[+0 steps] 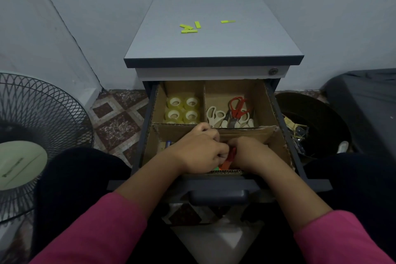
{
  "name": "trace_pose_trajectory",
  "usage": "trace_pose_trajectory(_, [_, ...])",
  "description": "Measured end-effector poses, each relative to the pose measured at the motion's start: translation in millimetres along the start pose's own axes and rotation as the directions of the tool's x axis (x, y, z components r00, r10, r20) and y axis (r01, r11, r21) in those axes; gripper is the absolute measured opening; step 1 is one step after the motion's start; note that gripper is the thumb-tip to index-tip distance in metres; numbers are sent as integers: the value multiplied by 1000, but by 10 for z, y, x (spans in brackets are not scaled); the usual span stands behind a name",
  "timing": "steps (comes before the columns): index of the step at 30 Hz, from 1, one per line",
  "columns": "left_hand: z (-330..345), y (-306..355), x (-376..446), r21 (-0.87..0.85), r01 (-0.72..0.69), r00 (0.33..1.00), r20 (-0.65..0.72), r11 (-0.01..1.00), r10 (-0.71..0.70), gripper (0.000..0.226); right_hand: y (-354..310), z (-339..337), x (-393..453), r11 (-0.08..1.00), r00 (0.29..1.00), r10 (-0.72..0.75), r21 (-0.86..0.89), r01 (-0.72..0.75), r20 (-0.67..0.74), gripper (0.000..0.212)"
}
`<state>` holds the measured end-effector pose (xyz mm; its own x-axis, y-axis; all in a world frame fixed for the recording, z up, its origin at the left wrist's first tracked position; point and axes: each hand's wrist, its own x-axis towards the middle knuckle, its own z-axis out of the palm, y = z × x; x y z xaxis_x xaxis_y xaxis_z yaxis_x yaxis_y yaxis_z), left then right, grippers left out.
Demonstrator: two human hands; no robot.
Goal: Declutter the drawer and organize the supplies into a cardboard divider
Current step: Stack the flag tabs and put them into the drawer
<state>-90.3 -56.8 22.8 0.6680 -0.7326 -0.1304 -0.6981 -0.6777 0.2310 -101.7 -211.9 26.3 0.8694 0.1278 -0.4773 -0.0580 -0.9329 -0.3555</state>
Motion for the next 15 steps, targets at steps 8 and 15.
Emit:
trace_pose_trajectory(8, [17,-16,6,-5,-7,1000,-1,1000,7,14,12,19,3,1000,1000,-11,-14,11,-22,25])
trace_pose_trajectory(15, [17,-15,2,-9,-9,1000,-21,1000,8,15,17,18,-3,1000,1000,-9,-3,9,-22,28])
